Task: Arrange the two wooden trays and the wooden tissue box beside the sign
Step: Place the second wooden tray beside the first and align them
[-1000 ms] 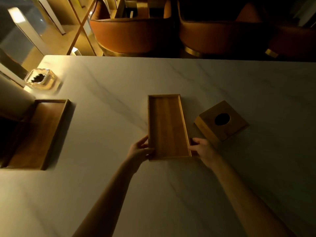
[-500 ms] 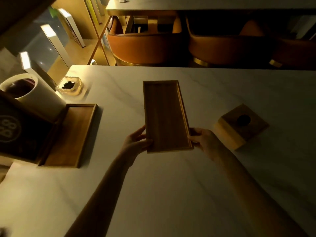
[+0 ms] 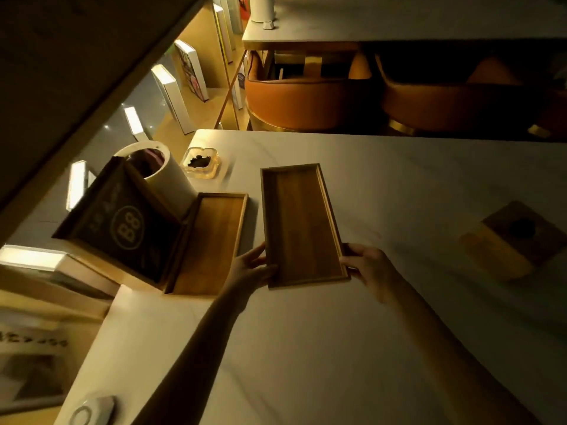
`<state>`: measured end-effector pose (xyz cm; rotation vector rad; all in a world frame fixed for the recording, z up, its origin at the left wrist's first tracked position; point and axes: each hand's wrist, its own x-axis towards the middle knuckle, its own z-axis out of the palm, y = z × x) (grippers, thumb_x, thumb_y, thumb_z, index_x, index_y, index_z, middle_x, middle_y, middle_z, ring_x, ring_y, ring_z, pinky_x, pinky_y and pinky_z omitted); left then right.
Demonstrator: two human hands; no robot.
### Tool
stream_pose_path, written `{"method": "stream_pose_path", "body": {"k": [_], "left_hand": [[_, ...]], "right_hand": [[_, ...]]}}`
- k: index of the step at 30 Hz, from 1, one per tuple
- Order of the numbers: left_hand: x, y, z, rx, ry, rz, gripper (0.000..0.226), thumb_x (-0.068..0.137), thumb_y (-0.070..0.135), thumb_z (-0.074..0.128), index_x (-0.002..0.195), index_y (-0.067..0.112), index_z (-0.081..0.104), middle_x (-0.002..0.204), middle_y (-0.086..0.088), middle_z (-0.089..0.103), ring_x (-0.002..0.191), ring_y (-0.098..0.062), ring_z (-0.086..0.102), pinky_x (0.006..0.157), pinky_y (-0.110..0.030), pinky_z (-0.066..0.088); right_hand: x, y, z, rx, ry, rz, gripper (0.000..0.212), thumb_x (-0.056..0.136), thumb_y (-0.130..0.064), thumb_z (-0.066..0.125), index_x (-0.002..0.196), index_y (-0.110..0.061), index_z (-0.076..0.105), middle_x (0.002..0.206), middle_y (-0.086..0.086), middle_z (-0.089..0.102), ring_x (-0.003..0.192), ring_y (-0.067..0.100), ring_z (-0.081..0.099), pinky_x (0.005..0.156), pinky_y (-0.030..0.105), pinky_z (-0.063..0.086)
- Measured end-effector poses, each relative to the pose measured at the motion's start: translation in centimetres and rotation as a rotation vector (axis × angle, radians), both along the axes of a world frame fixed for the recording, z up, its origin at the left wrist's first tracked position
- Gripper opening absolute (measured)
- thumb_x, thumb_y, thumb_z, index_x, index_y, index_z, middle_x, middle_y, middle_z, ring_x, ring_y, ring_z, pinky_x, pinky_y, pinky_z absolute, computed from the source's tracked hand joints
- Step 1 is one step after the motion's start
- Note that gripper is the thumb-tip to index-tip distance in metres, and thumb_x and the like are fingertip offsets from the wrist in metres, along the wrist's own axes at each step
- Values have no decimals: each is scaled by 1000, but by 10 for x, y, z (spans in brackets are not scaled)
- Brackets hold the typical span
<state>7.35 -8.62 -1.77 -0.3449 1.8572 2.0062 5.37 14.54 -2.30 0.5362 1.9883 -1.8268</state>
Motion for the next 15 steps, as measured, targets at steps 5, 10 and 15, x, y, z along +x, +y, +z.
{"method": "stream_pose_path", "body": {"k": [5,10,15], "left_hand": [[0,-24,-11,-37,-36,-15,63,80,-7,56,135,10,31,93,1,60,76,-10,66,63,-19,58],[-4,-34,-30,-56,-114,-18,65,80,-7,56,136,10,29,98,-1,57,84,-14,61,69,-21,56],[-8,-41,-42,-48,-160,-26,64,79,-7,57,136,9,30,119,-13,54,88,-18,63,67,-23,57]], "right_hand": [[1,-27,-19,26,-44,-10,36,85,-2,54,121,-1,55,114,18,63,105,34,60,85,38,52],[1,-40,-34,44,-95,-20,39,85,-4,56,123,-2,53,116,18,63,104,31,60,79,32,51],[-2,-49,-44,85,-159,-51,49,81,-3,60,128,-2,47,124,20,58,110,34,57,100,49,46]]}}
